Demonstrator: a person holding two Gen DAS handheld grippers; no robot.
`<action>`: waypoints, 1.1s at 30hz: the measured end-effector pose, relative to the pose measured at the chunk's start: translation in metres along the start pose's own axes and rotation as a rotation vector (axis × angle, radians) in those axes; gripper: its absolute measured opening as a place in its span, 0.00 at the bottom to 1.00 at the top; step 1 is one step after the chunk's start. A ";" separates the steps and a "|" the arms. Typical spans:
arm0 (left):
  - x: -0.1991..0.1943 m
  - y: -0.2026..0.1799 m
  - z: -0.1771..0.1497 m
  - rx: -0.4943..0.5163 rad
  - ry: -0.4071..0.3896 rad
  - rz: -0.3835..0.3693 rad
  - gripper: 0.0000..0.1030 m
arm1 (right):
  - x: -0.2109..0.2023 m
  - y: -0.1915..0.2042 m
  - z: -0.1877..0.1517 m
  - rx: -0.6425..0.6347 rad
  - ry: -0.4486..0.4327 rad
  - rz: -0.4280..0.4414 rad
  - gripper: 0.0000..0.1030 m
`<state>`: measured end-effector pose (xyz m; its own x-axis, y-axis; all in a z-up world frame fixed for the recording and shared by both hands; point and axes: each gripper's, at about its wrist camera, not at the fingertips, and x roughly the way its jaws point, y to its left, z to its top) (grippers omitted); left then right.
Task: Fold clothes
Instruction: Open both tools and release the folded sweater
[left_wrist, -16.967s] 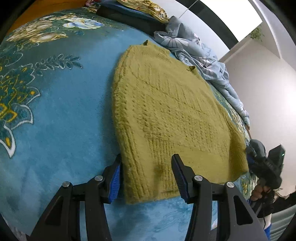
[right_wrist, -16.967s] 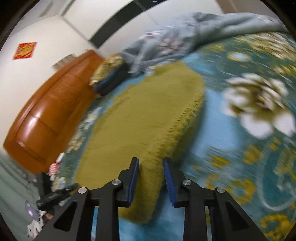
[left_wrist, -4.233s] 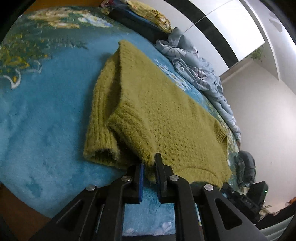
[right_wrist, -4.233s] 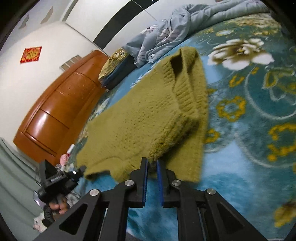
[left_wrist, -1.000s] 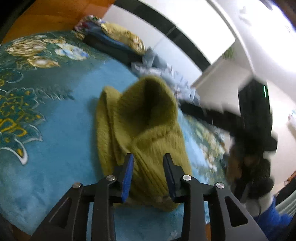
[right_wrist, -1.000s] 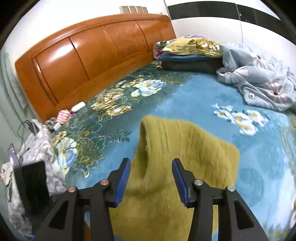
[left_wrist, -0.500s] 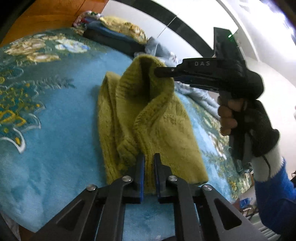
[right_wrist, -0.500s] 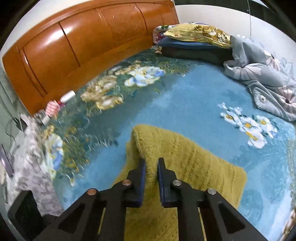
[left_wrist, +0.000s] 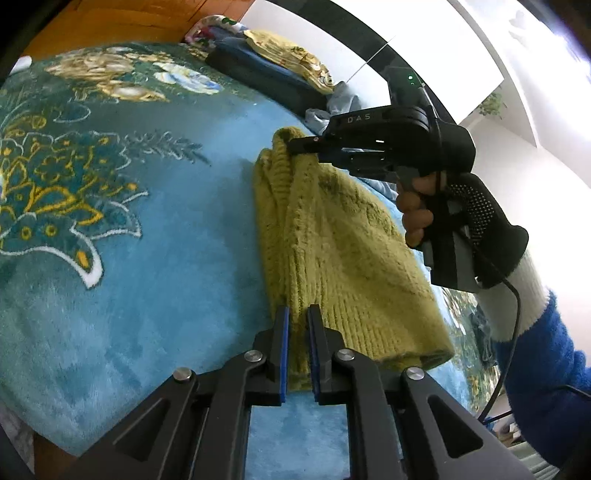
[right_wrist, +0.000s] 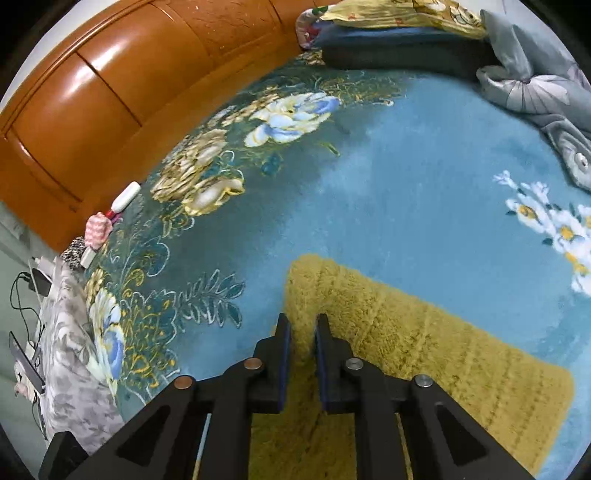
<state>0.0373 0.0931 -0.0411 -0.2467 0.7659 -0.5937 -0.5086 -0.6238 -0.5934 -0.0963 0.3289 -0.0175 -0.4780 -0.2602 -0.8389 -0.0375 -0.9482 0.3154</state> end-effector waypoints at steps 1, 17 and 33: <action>0.001 0.001 0.000 -0.004 0.003 0.002 0.12 | 0.003 0.000 0.001 -0.004 0.008 -0.009 0.16; -0.033 -0.017 0.037 0.053 -0.125 0.018 0.67 | -0.105 -0.021 -0.092 0.029 -0.233 0.023 0.79; 0.119 0.014 0.146 0.159 0.187 0.050 0.69 | -0.124 -0.090 -0.255 0.463 -0.327 0.136 0.84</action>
<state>-0.1194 0.1982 -0.0410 -0.1253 0.6837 -0.7189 -0.6268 -0.6163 -0.4768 0.1898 0.4003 -0.0548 -0.7491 -0.2344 -0.6196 -0.3010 -0.7128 0.6336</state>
